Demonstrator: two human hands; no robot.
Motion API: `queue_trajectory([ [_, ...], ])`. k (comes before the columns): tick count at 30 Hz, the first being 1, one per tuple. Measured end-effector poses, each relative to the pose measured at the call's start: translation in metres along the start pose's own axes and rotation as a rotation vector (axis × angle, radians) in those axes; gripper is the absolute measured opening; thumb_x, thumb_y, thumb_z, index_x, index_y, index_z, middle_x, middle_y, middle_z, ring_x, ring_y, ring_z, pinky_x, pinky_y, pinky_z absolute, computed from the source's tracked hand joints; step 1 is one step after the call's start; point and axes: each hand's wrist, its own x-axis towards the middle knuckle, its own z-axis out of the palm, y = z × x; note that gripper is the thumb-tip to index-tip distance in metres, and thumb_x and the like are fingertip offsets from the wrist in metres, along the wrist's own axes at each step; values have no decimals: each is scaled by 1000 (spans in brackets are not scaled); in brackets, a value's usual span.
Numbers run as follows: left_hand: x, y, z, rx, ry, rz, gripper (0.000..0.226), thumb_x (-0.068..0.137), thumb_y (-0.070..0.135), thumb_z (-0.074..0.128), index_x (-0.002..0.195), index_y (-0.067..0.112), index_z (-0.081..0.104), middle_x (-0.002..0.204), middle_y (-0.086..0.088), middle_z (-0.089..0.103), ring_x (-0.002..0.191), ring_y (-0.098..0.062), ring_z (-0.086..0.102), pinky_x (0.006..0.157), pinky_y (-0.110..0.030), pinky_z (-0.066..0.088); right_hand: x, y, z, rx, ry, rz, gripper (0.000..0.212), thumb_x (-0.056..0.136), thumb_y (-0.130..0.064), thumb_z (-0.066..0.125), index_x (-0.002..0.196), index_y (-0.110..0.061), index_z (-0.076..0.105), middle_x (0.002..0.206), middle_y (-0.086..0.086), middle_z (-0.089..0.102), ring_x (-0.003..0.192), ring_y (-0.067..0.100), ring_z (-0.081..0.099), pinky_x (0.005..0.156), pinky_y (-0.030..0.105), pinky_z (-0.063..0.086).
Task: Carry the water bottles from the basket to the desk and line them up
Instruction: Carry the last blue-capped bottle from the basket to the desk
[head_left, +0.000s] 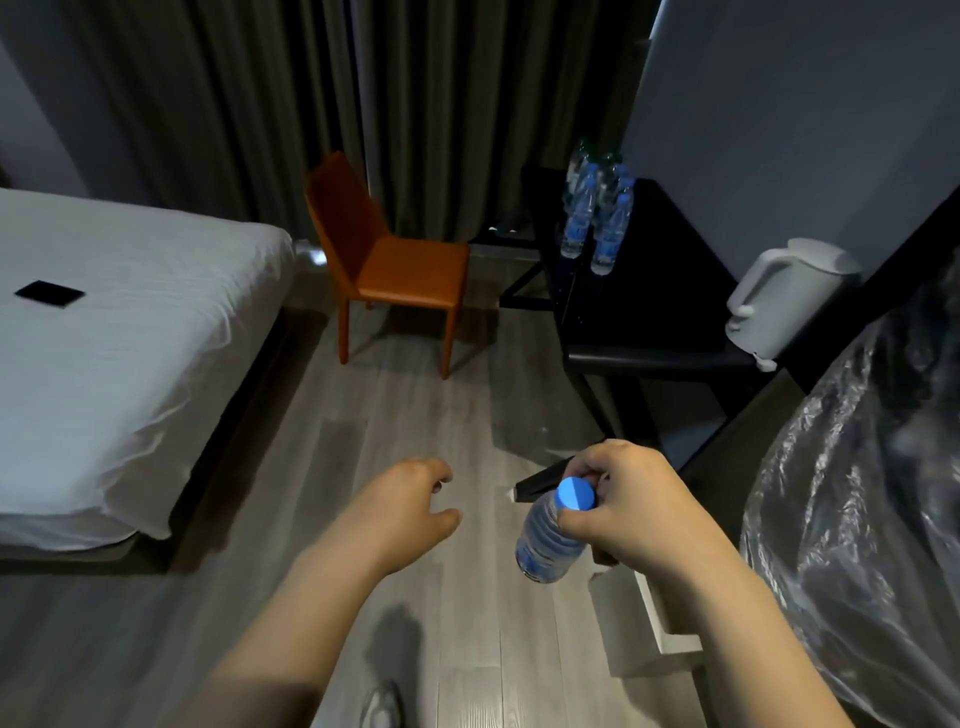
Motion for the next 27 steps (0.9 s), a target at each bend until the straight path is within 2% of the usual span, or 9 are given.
queue_trajectory([
  [6, 92, -29, -56, 36, -10, 65, 49, 88, 39, 58, 134, 26, 46, 130, 7, 54, 115, -10, 53, 89, -18, 40, 86, -23, -6, 22, 82, 45, 23, 57, -38, 72, 78, -32, 62, 83, -15, 57, 72, 5, 60, 61, 21, 56],
  [13, 191, -42, -83, 34, -59, 118, 49, 88, 38, 59, 134, 26, 47, 129, 7, 54, 114, -8, 53, 87, -14, 36, 180, -27, -22, 85, 77, 114, 21, 59, -30, 73, 78, -28, 65, 84, -13, 58, 70, 8, 61, 58, 20, 54],
  [17, 255, -40, -92, 23, -58, 123, 50, 88, 39, 58, 135, 27, 47, 130, 8, 54, 116, -7, 53, 90, -15, 37, 241, -14, -28, 105, 56, 133, 20, 61, -26, 76, 78, -24, 66, 81, -8, 62, 65, 9, 63, 51, 19, 51],
  [20, 307, -32, -101, 28, -67, 87, 49, 87, 40, 59, 133, 29, 46, 128, 8, 53, 114, -9, 54, 90, -18, 41, 289, 1, -40, 84, 91, 119, 19, 60, -24, 76, 77, -24, 66, 80, -8, 60, 66, 8, 61, 58, 23, 53],
  [27, 412, 0, -119, 83, -47, 56, 51, 85, 42, 61, 132, 30, 48, 126, 8, 54, 113, -10, 54, 86, -16, 36, 382, 34, -81, 93, 142, 108, 22, 62, -21, 77, 78, -28, 63, 83, -11, 55, 72, 8, 59, 66, 27, 55],
])
